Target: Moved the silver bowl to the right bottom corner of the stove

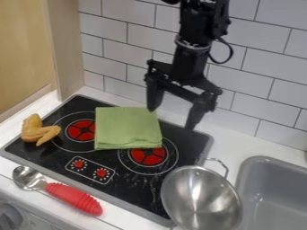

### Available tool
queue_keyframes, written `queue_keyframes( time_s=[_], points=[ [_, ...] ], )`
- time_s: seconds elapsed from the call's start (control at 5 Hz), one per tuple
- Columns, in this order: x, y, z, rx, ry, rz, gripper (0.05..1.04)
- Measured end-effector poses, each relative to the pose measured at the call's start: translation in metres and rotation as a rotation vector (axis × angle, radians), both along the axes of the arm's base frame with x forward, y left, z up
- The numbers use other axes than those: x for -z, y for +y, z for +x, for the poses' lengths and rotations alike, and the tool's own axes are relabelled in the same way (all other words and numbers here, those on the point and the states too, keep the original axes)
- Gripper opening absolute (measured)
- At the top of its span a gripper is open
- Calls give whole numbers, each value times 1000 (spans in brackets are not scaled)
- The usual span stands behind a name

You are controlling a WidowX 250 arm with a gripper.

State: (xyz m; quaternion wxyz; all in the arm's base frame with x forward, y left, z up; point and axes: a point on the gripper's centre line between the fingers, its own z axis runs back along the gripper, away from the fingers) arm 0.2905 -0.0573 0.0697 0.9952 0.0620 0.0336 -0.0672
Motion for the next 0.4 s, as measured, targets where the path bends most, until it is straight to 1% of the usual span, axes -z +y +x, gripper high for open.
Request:
queue_keyframes(
  time_s=[0.2,0.4],
  points=[
    [0,-7,21,-20,-7,-48,999],
    [3,-17,35,-21,10,-91,999]
  ],
)
